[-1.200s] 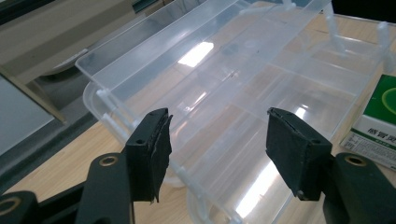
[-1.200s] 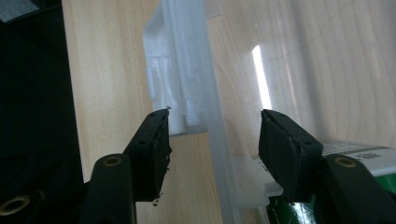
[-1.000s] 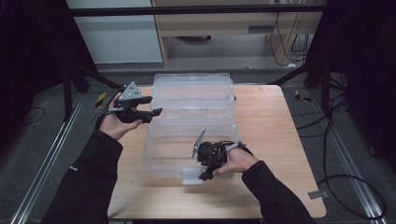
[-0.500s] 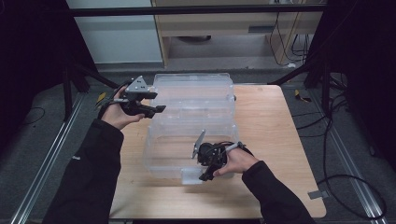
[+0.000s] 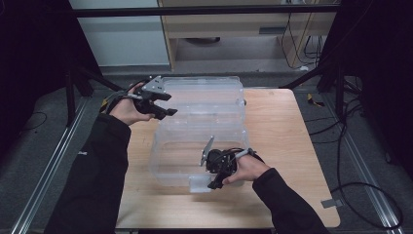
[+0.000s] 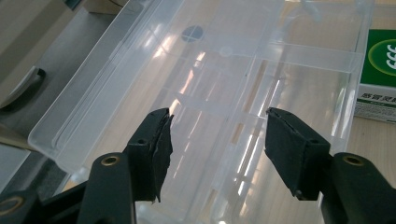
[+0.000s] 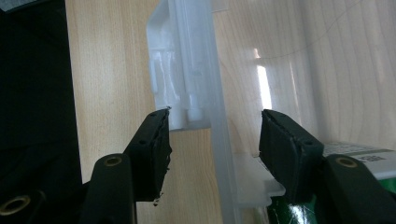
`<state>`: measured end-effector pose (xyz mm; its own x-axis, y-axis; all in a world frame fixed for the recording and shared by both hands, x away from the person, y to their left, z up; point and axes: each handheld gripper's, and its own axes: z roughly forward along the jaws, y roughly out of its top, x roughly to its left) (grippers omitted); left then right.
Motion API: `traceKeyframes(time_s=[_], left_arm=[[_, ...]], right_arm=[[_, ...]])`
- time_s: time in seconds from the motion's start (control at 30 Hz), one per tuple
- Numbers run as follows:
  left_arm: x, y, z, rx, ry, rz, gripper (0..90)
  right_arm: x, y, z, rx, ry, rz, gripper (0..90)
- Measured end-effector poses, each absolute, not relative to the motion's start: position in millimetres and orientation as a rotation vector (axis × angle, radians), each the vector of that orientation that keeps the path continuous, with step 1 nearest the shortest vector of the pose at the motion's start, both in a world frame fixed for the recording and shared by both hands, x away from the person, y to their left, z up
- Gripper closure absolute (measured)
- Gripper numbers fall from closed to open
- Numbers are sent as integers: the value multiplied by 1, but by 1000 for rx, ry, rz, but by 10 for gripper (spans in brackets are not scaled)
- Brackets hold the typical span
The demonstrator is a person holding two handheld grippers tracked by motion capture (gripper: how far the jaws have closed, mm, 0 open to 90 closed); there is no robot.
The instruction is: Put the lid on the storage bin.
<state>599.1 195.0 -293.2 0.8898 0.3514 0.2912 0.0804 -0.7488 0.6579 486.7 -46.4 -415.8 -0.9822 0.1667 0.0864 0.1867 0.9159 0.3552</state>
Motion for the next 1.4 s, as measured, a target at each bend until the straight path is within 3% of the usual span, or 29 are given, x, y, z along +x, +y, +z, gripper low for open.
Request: traceKeyframes(time_s=[0.6,1.4], left_arm=[[604,163,-305,2535,151,620,431],[604,151,-315,2633,66,668,704]], right_arm=[[487,-46,-416,-266,-3031,-581,435],[486,-45,-416,-285,-3038,-568,434]])
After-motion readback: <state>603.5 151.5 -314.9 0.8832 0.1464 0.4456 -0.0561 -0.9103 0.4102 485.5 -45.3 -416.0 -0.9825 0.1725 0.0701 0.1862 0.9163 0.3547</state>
